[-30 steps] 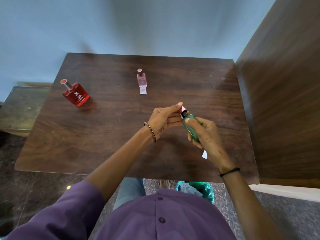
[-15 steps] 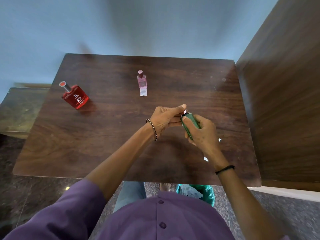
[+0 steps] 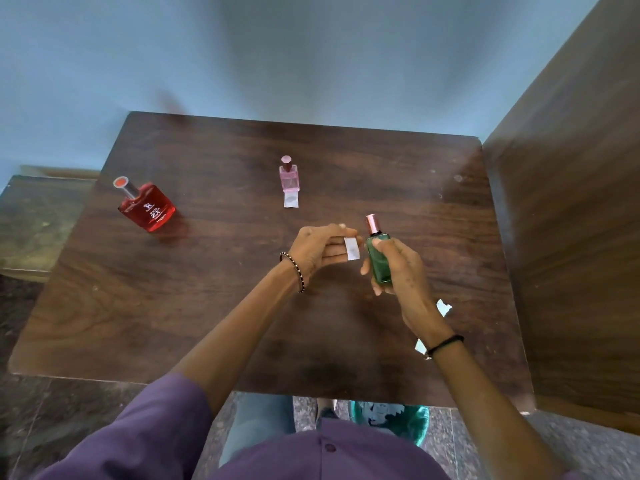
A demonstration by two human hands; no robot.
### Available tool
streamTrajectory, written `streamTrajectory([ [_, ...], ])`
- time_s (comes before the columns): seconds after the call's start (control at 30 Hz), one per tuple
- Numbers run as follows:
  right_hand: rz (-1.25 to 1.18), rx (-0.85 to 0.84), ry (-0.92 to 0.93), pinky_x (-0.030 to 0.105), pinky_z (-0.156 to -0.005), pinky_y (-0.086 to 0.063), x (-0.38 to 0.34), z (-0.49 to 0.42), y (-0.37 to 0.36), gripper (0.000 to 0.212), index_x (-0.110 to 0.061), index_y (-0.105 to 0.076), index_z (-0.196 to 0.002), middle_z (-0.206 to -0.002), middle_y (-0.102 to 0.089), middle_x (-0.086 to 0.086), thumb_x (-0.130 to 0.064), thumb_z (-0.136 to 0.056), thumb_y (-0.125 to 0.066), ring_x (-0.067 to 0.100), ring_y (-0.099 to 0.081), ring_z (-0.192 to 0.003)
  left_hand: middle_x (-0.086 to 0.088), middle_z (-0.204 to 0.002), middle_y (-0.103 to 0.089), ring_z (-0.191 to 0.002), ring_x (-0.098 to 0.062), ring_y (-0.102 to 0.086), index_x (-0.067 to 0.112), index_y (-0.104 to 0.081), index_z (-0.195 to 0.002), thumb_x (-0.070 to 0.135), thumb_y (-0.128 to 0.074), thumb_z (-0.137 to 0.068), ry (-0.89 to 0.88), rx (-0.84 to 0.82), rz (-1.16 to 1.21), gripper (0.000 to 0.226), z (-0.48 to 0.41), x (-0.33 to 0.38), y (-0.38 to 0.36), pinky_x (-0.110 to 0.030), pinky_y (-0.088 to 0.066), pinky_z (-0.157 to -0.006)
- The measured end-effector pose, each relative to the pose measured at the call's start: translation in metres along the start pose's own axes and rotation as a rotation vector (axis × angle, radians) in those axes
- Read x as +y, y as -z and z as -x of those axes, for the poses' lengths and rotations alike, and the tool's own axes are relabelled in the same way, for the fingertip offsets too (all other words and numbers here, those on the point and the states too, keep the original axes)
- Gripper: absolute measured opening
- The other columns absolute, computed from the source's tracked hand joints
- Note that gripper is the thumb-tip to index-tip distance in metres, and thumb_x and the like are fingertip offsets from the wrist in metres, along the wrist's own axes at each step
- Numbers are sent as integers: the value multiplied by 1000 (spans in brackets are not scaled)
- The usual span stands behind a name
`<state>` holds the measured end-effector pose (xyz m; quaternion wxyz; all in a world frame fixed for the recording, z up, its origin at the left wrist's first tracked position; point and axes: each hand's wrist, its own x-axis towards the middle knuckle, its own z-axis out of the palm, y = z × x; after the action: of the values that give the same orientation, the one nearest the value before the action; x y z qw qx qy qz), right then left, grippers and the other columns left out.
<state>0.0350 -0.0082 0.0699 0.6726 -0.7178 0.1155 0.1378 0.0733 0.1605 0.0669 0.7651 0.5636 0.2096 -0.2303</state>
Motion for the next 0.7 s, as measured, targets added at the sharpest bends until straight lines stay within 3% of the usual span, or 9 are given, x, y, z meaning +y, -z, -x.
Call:
streamTrajectory([
  [0.1,43,-19,-33,19,-45,-44,2,-26,0,16,-25,-61,-102,-84,-79,2,-36,-97,-50,16,-62,-52,-23,-115,-71,-86,-20,-74,-6,-68,-115,5,-56,-96,29,0,-39,25,-11,2,8,-28,-63,-76],
  [0.2,70,-39,-48,27,-49,-37,2,-54,-3,25,-20,-55,-106,-91,-80,4,-39,-91,-52,20,-69,-63,-28,-123,-65,-89,-22,-69,-9,-59,-126,-6,-49,-98,27,-2,-81,30,-26,4,14,-28,-60,-76],
  [0.37,117,-68,-13,23,-65,-43,0,-95,-7,16,-28,-57,-109,-103,-80,-6,-40,-98,-58,9,-75,-91,-29,-109,-64,-74,-22,-73,-3,-49,-135,-13,-53,-94,20,55,-113,42,-61,6,22,-34,-62,-75],
  [0.5,167,-102,46,8,-65,-46,-8,-127,-8,15,-34,-61,-109,-110,-78,-12,-40,-96,-65,3,-72,-95,-31,-121,-64,-104,-44,-68,-1,-50,-127,-10,-66,-89,39,157,-137,42,-89,11,25,-55,-55,-93],
  [0.57,179,-125,63,10,-68,-48,-12,-145,-9,16,-29,-63,-113,-110,-77,-11,-31,-98,-68,2,-71,-93,-30,-117,-64,-101,-43,-70,1,-53,-111,-9,-70,-86,29,218,-102,32,-101,14,27,-52,-59,-85],
  [0.7,238,-162,100,31,-89,-57,-17,-176,-11,27,-23,-64,-122,-116,-75,-3,-26,-96,-72,13,-71,-108,-21,-90,-67,-70,-28,-71,6,-57,-89,-4,-72,-86,-47,280,-153,18,-121,13,28,-26,-61,-52],
])
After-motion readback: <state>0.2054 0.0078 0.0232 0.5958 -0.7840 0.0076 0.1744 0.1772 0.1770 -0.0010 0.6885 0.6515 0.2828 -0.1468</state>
